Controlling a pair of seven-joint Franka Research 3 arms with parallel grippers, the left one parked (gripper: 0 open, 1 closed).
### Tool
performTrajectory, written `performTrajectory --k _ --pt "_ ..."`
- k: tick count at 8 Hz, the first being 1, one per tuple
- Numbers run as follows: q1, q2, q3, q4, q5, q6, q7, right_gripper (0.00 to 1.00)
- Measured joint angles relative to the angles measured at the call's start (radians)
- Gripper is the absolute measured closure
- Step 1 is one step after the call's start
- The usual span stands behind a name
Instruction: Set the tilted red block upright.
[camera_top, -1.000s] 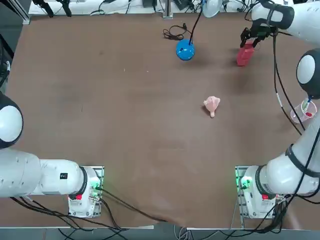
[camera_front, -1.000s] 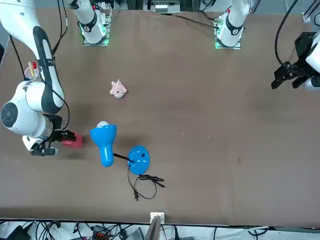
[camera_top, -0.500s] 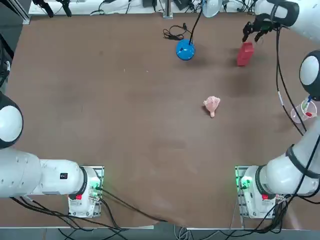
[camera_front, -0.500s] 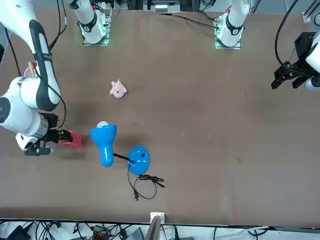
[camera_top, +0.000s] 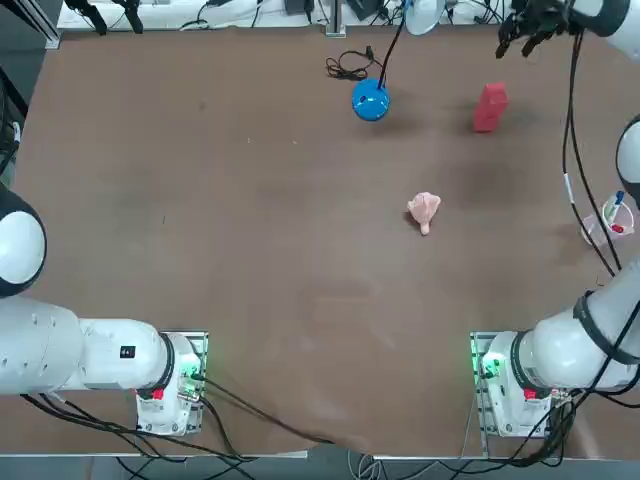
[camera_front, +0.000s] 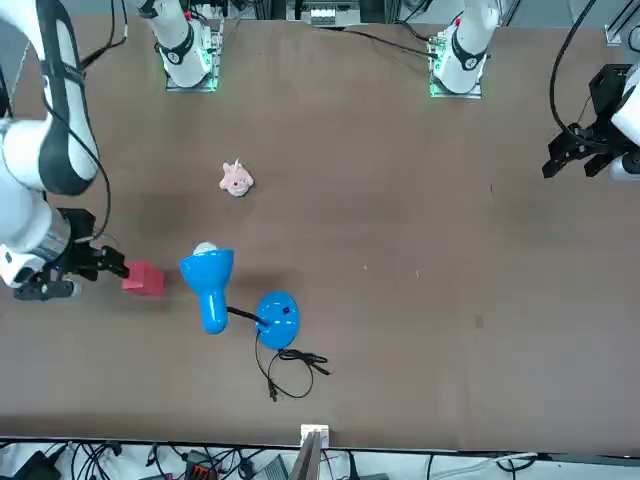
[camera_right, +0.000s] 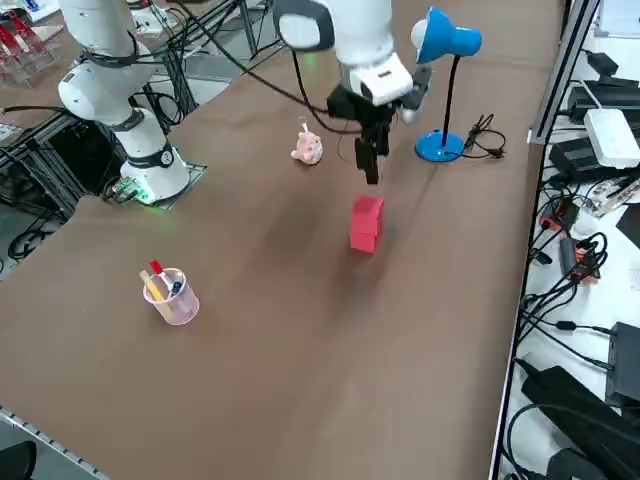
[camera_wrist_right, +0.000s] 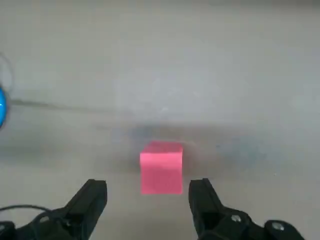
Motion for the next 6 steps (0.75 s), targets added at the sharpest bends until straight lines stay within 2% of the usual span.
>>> performTrajectory --k 3,6 --pt "0.000 -0.078 0.000 0.084 -0.029 -0.196 -0.001 0.00" --pt "-0.002 -0.216 -0.004 0.034 -0.038 -0.250 0.001 0.00"
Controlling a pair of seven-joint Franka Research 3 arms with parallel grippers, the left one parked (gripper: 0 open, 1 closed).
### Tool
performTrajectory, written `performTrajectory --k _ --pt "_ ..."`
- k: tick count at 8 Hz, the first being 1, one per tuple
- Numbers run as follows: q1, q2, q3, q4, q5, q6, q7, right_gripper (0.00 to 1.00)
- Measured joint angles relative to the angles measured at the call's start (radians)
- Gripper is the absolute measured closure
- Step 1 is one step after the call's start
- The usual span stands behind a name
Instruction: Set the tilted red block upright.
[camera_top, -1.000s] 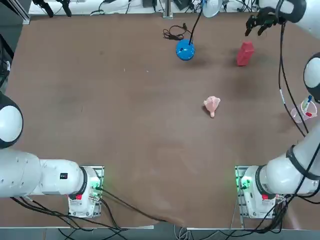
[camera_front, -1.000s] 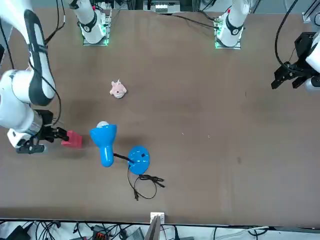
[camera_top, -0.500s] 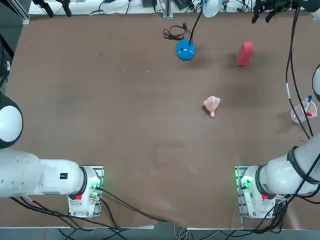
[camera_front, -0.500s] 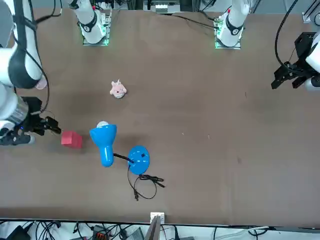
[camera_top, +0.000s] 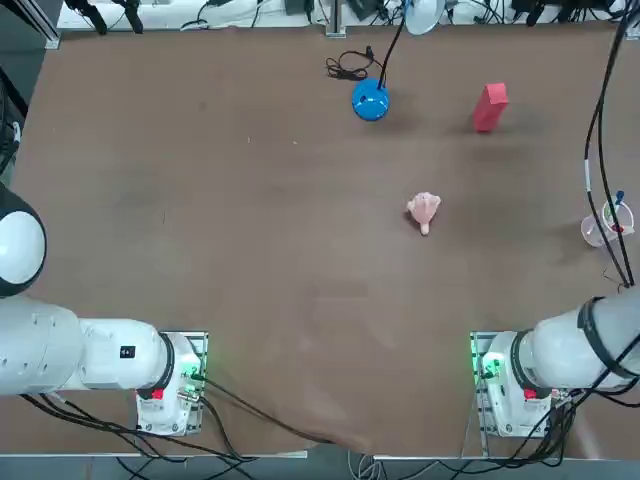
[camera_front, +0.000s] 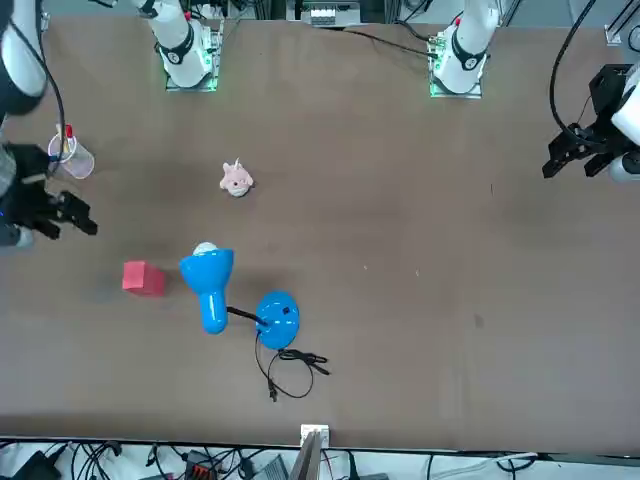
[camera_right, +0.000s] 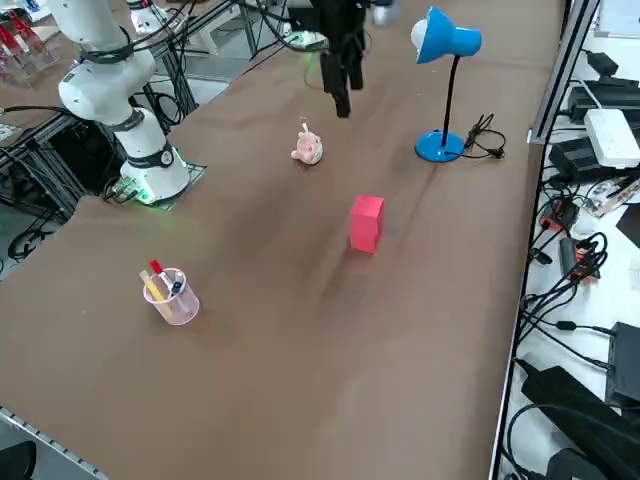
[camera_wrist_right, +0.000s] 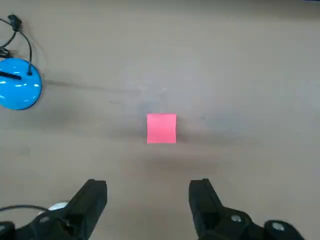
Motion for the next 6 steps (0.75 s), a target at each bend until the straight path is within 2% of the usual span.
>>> performTrajectory --k 3,6 --pt "0.000 -0.118 0.000 -0.094 -0.024 -0.002 0.065 0.00" --pt "0.000 -0.175 0.004 -0.125 -0.038 -0.030 0.123 0.00"
